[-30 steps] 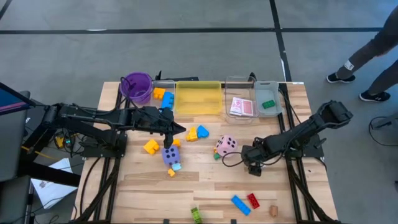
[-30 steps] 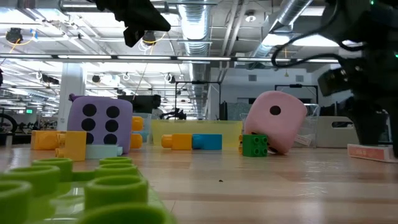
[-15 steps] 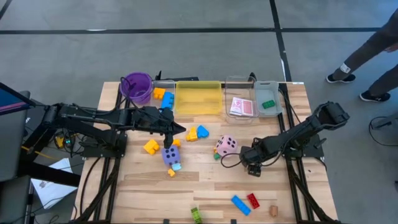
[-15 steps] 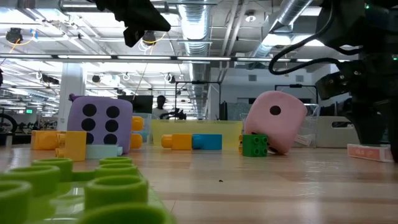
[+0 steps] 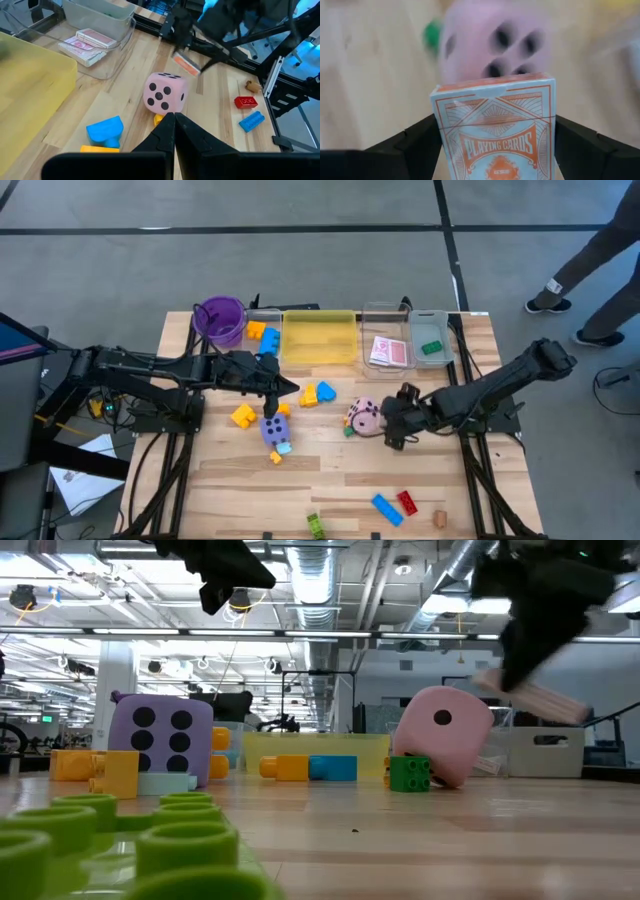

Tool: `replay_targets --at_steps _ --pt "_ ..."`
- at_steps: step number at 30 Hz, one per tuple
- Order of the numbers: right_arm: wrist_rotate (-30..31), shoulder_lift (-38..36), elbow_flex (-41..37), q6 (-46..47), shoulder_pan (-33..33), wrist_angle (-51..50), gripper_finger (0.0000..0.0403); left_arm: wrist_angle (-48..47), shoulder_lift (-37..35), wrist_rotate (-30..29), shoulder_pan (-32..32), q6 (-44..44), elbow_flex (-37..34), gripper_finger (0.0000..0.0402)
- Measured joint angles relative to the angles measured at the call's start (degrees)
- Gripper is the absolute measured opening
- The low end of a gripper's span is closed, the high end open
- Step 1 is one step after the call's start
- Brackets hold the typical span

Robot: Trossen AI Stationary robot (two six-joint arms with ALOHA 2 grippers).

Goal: Pick & Place Toys
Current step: Put the orange deck of cards into the transparent bin, then put the small red game piece into the gray bin

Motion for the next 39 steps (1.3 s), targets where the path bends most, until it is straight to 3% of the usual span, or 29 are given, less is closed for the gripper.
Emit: replay_targets --at_steps 4,9,13,21,27,32,39 --pt "13.3 -2.7 1.7 1.5 0.0 1.1 0.0320 0.2 0.0 0.0 0.0 2.2 0.0 0.0000" --pt "34.2 -4.2 1.9 4.1 -3.5 4.4 0.0318 0.2 0.0 0.0 0.0 7.8 0.0 0.0000" --pt "40.4 -3.6 1.9 9.3 -10.6 5.8 0.0314 0.2 0.0 0.0 0.0 13.2 0.0 0.0000" --pt "39.5 2.2 1.9 4.2 -28.2 15.8 0.0317 1.3 0.0 0.0 0.0 23.9 0.0 0.0000" --pt "25.5 6.2 1.9 -10.8 -38.0 27.1 0.0353 1.6 0.0 0.0 0.0 24.6 0.0 0.0000" --pt "17.9 6.8 1.9 -17.2 -41.6 32.2 0.0393 3.6 0.0 0.0 0.2 27.5 0.0 0.0000" --pt "15.9 2.0 1.9 -18.8 -39.4 27.2 0.0384 6.3 0.0 -0.1 0.2 29.1 0.0 0.0000"
